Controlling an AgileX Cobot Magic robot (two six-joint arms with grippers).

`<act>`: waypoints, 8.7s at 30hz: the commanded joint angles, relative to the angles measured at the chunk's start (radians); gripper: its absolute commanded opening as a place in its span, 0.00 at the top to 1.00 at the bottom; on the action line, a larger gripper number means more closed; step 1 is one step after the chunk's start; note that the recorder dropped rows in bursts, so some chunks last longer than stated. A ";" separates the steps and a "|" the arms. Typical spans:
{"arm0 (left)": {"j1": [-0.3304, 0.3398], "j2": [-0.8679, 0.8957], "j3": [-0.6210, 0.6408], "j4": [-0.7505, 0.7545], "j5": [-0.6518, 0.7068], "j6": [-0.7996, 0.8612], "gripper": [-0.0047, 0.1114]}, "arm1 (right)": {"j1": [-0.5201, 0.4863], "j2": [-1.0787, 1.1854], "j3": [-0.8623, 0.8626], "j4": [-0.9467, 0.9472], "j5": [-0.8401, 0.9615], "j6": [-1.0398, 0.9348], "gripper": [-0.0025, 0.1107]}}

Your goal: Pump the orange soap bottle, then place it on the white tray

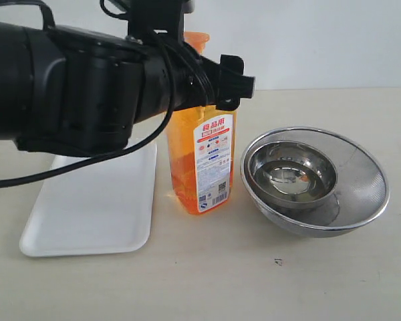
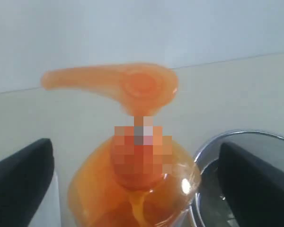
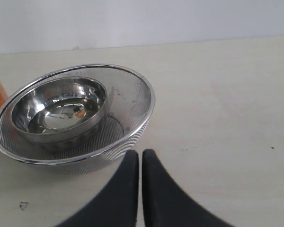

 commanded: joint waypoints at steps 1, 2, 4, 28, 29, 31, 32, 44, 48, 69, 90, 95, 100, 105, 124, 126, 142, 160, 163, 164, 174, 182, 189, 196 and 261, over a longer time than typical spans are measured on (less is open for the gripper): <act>-0.005 -0.047 0.016 -0.005 0.060 0.066 0.21 | -0.002 -0.004 0.000 -0.003 -0.011 0.000 0.98; -0.005 -0.056 0.027 -0.005 0.060 0.075 0.21 | -0.002 -0.004 0.000 -0.003 -0.011 0.000 0.98; -0.005 -0.071 0.051 -0.005 0.060 0.106 0.21 | -0.002 -0.004 0.000 -0.003 -0.011 0.000 0.98; -0.005 -0.375 0.365 0.037 0.332 0.107 0.22 | -0.002 -0.004 0.000 -0.003 -0.011 0.000 0.98; -0.005 -0.384 0.370 0.037 0.343 0.098 0.22 | -0.002 -0.004 0.000 -0.003 -0.011 0.000 0.98; -0.005 -0.399 0.375 0.035 0.366 0.070 0.22 | -0.002 -0.004 0.000 -0.003 -0.011 0.000 0.98; -0.005 -0.403 0.375 0.035 0.373 0.066 0.22 | -0.002 -0.004 0.000 -0.003 -0.011 0.000 0.98; -0.005 -0.406 0.377 0.107 0.766 0.071 0.22 | -0.002 -0.004 0.000 -0.003 -0.011 0.000 0.98; -0.005 -0.406 0.408 0.107 0.787 0.114 0.22 | -0.002 -0.004 0.000 -0.003 -0.011 0.000 0.98; -0.005 -0.340 0.424 0.153 0.932 0.144 0.22 | -0.002 -0.004 0.000 -0.003 -0.011 0.000 0.98; 0.045 -0.744 0.626 0.232 0.724 0.323 0.22 | -0.002 -0.004 0.000 -0.003 -0.011 0.000 0.98; 0.045 -0.744 0.626 0.188 0.692 0.323 0.22 | -0.002 -0.004 0.000 -0.003 -0.011 0.000 0.98; 0.045 -0.744 0.626 0.184 0.703 0.315 0.22 | -0.002 -0.004 0.000 -0.003 -0.011 0.000 0.98; 0.045 -0.744 0.626 0.184 0.709 0.290 0.22 | -0.002 -0.004 0.000 -0.003 -0.011 0.000 0.98; 0.045 -0.742 0.630 -0.005 0.766 0.454 0.22 | -0.002 -0.004 0.000 -0.003 -0.011 0.000 0.98; 0.045 -0.742 0.635 -0.005 0.803 0.481 0.22 | -0.002 -0.004 0.000 -0.003 -0.011 0.000 0.98; 0.045 -0.744 0.633 0.771 0.730 -0.365 0.22 | -0.002 -0.004 0.000 -0.003 -0.011 0.000 0.98; 0.043 -0.744 0.771 2.159 0.330 -1.663 0.22 | -0.002 -0.004 0.000 -0.003 -0.011 0.000 0.98; 0.043 -0.744 0.792 2.159 0.330 -1.661 0.22 | -0.002 -0.004 0.000 -0.003 -0.011 0.000 0.98; 0.043 -0.744 0.799 2.150 0.323 -1.661 0.22 | -0.002 -0.004 0.000 -0.003 -0.011 0.000 0.98; 0.047 -0.744 0.845 2.222 0.151 -1.720 0.22 | -0.002 -0.004 0.000 -0.003 -0.011 0.000 0.98; 0.086 -0.744 0.845 2.002 0.158 -1.547 0.22 | -0.002 -0.004 0.000 -0.003 -0.011 0.000 0.98; 0.128 -0.741 0.848 1.908 0.125 -1.428 0.22 | -0.002 -0.004 0.000 -0.003 -0.011 0.000 0.98; 0.128 -0.666 0.849 1.893 0.033 -1.414 0.35 | -0.002 -0.004 0.000 -0.003 -0.011 0.000 0.98; 0.565 0.062 0.462 2.462 -0.487 -1.831 0.37 | -0.002 -0.004 0.000 -0.003 -0.011 0.000 0.98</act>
